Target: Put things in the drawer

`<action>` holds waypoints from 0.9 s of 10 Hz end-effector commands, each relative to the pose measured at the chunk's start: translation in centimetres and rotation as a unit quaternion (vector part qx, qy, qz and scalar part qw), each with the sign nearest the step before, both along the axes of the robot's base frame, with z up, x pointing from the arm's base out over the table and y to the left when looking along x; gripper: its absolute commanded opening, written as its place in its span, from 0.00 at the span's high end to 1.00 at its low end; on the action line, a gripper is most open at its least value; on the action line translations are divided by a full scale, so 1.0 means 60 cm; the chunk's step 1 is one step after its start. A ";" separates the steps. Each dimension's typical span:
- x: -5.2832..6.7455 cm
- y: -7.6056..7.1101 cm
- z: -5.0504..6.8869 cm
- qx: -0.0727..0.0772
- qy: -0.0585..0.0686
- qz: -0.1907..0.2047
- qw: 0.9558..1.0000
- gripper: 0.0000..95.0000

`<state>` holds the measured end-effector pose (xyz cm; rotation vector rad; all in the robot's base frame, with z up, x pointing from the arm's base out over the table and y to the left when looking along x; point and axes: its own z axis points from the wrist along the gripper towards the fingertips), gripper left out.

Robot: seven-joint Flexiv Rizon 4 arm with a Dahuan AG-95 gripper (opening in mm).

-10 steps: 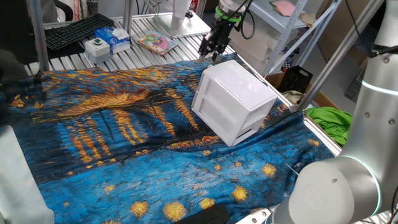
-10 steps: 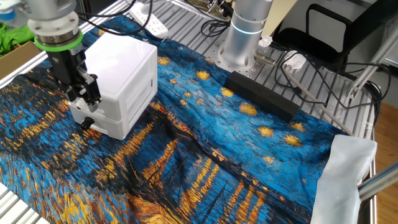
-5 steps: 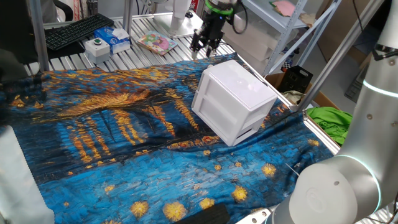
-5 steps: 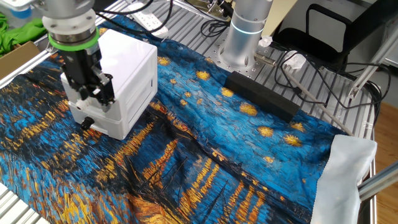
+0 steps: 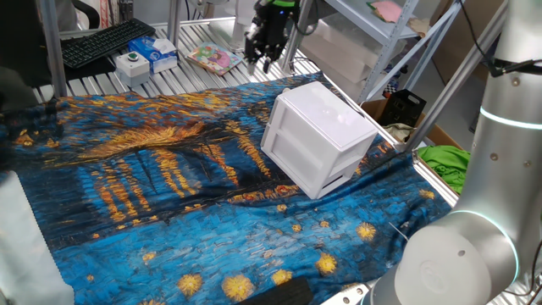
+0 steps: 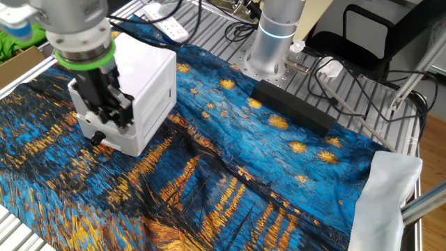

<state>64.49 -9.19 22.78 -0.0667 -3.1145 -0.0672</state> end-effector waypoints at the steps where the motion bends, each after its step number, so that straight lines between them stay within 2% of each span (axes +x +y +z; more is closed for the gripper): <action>1: -0.004 0.016 0.002 -0.007 0.000 -0.002 1.000 0.60; 4: -0.009 0.024 0.008 -0.009 0.014 0.009 1.000 0.60; 5: -0.010 0.026 0.009 -0.013 0.017 0.010 1.000 0.60; 9: -0.009 0.027 0.009 -0.012 0.025 0.005 1.000 0.60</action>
